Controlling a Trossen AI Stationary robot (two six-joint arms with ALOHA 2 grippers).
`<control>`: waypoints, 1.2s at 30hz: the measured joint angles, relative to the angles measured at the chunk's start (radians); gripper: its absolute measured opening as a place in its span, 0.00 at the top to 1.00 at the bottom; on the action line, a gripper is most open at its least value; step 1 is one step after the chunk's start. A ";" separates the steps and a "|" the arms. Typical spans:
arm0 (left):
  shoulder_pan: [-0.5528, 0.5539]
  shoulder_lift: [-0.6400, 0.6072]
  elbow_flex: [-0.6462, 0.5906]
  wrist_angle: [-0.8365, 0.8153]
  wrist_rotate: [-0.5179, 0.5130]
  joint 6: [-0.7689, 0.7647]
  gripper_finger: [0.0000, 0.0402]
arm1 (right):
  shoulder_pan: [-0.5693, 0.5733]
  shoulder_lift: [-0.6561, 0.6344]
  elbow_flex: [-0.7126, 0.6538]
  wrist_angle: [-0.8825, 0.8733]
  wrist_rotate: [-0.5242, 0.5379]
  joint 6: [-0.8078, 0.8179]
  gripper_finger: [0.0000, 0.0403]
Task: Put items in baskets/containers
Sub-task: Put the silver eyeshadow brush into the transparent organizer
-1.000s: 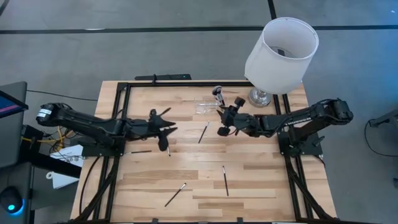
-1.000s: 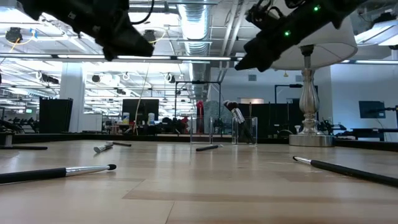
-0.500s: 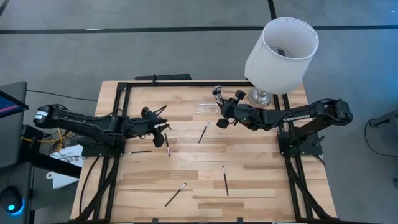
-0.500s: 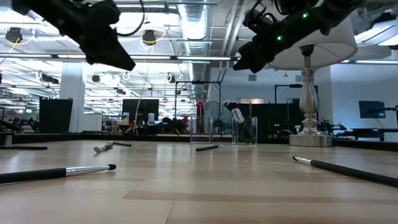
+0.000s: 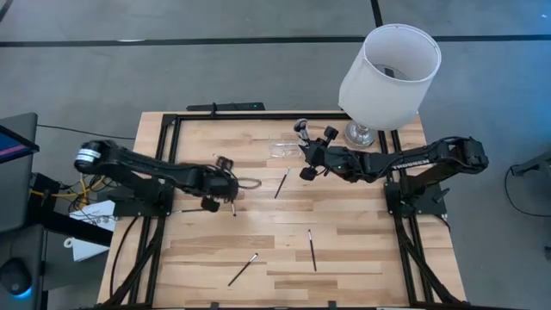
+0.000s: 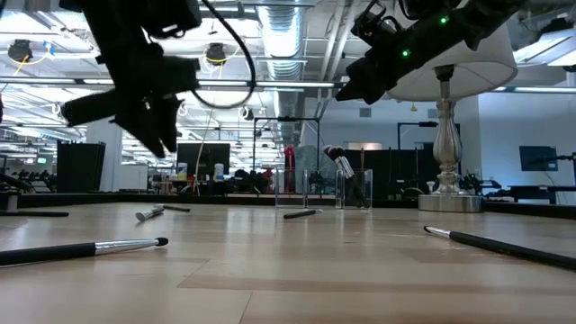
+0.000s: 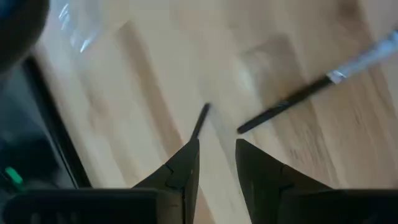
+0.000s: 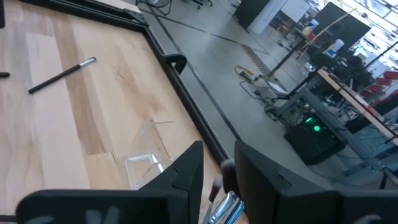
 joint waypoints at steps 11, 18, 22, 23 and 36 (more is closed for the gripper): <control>-0.024 0.157 0.038 0.000 0.163 0.204 0.69 | 0.054 0.000 0.000 -0.008 0.003 0.003 0.80; -0.020 0.161 0.037 0.002 0.167 0.225 0.65 | 0.074 0.000 0.000 -0.010 0.003 0.070 0.80; -0.019 0.160 0.009 0.034 0.218 0.273 0.68 | 0.085 0.000 0.000 -0.017 0.004 0.106 0.80; -0.016 0.160 0.001 0.035 0.227 0.276 0.69 | 0.087 0.000 0.000 -0.020 0.004 0.116 0.80; 0.004 0.161 -0.078 0.201 0.261 0.399 0.72 | 0.104 0.000 0.000 -0.029 0.004 0.151 0.80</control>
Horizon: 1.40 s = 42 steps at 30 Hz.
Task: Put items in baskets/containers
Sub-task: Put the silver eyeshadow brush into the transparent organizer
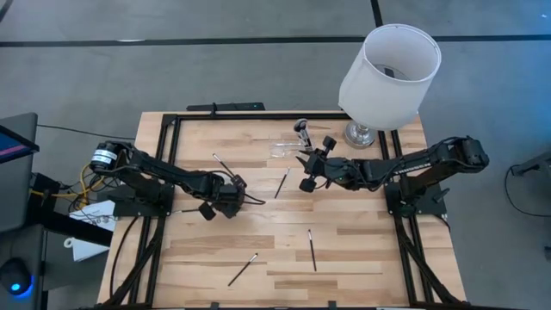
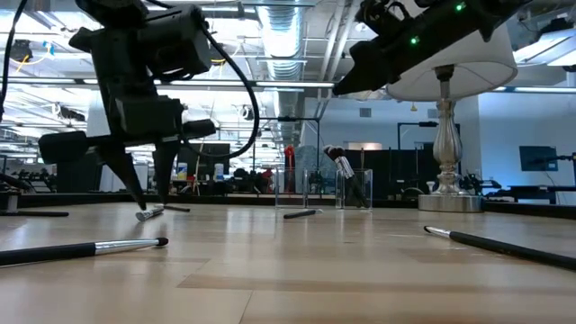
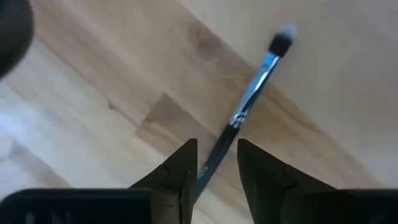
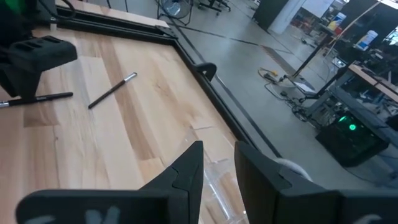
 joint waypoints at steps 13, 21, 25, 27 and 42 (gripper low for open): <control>0.004 0.106 0.011 0.000 0.056 -0.050 0.78 | 0.001 0.000 0.000 -0.007 0.000 0.007 0.80; 0.007 -0.031 -0.005 0.035 0.061 -0.055 0.96 | 0.001 0.000 0.000 -0.008 0.000 0.007 0.80; 0.017 -0.056 -0.005 0.024 0.060 -0.087 0.96 | 0.001 0.000 0.000 -0.011 0.000 0.007 0.80; 0.023 -0.067 -0.005 0.028 0.060 -0.093 0.96 | 0.001 0.000 0.000 -0.015 0.000 0.007 0.80; 0.167 -0.249 -0.001 0.318 0.181 -0.170 0.99 | 0.002 0.000 0.000 -0.031 0.021 0.006 0.80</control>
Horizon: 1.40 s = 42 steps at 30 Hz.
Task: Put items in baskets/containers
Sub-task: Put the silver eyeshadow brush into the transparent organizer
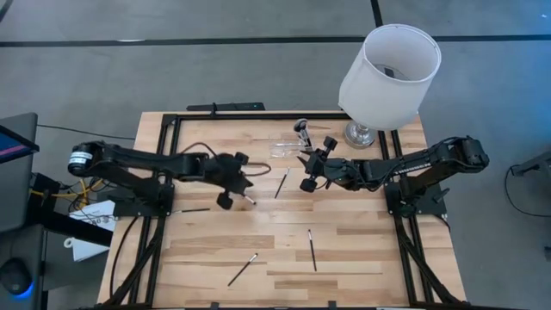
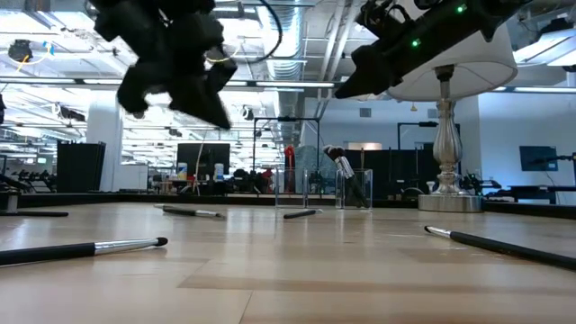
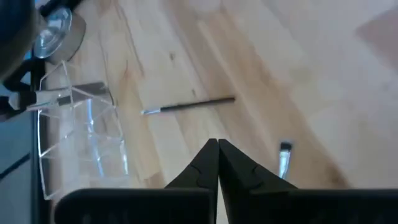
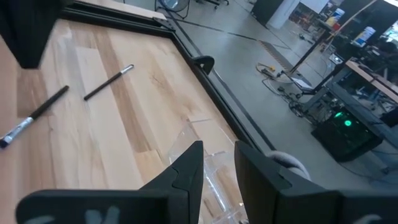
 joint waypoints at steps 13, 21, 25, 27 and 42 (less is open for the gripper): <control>0.074 0.062 -0.009 -0.083 0.097 -0.167 0.94 | -0.001 0.000 0.000 -0.005 0.003 0.000 0.80; 0.095 0.263 -0.007 -0.093 0.144 -0.200 0.74 | -0.001 0.000 0.000 -0.005 -0.003 0.001 0.80; 0.113 0.301 0.012 -0.072 0.255 -0.202 0.66 | -0.001 0.000 0.000 -0.005 -0.004 0.001 0.80; 0.118 0.302 0.014 -0.052 0.275 -0.203 0.64 | -0.001 0.000 0.000 -0.005 -0.004 0.001 0.80; 0.125 0.382 -0.036 0.056 0.247 -0.194 0.74 | -0.001 0.000 0.000 -0.013 -0.003 0.003 0.80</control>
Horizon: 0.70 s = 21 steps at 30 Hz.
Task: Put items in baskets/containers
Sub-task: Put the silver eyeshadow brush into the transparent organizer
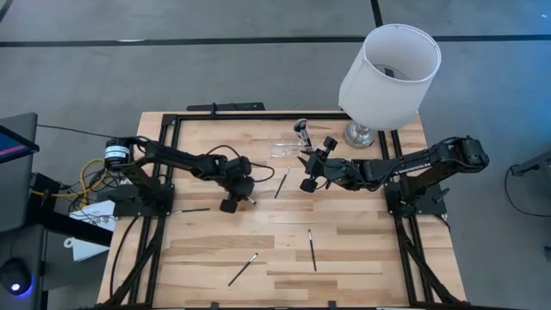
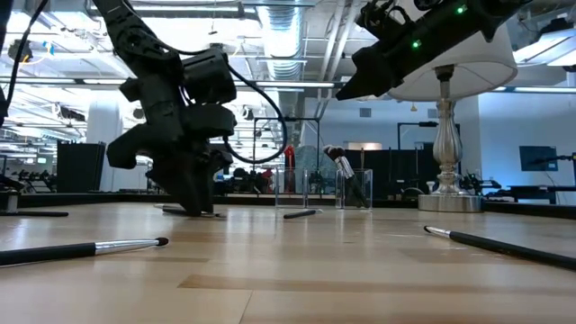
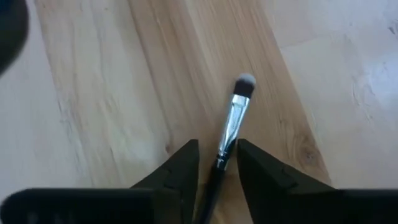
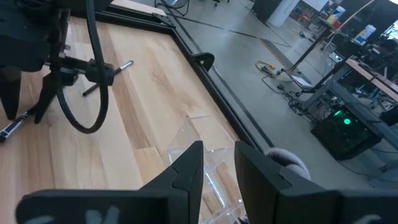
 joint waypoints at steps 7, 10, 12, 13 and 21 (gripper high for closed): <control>0.001 0.005 -0.013 0.017 -0.025 -0.001 0.92 | 0.000 0.000 0.000 -0.001 0.000 0.000 0.80; -0.001 0.004 -0.018 0.018 -0.030 -0.007 0.96 | 0.000 0.000 0.000 -0.002 0.000 0.000 0.80; -0.001 0.004 -0.020 0.021 -0.031 -0.023 0.95 | 0.000 0.000 0.000 -0.002 0.000 0.000 0.80; -0.001 0.005 -0.020 0.023 -0.031 -0.026 0.94 | 0.000 0.000 0.000 -0.002 0.000 0.000 0.80; -0.018 -0.040 -0.026 0.047 -0.045 -0.027 0.96 | 0.000 0.000 0.000 -0.004 0.000 -0.001 0.80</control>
